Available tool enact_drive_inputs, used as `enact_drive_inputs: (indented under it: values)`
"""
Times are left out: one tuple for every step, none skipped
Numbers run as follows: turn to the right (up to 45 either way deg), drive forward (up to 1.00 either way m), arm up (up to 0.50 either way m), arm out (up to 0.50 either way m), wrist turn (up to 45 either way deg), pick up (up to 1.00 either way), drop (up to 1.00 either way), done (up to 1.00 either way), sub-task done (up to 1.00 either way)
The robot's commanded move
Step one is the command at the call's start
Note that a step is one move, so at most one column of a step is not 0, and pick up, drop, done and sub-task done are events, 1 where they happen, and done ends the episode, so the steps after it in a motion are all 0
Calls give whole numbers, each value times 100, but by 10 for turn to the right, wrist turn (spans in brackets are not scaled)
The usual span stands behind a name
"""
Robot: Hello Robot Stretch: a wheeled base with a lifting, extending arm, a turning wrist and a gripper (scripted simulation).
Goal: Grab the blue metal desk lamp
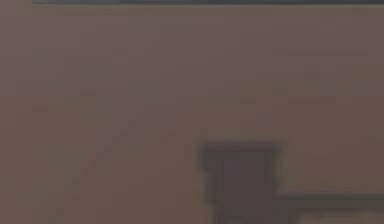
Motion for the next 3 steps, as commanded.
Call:
enact_drive_inputs:
  values:
    - [0, 0, 0, 0, 450, 0, 0, 0, 0]
    - [0, 0, 0, 0, 450, 0, 0, 0, 0]
    - [0, 0, 0, 0, 180, 0, 0, 0, 0]
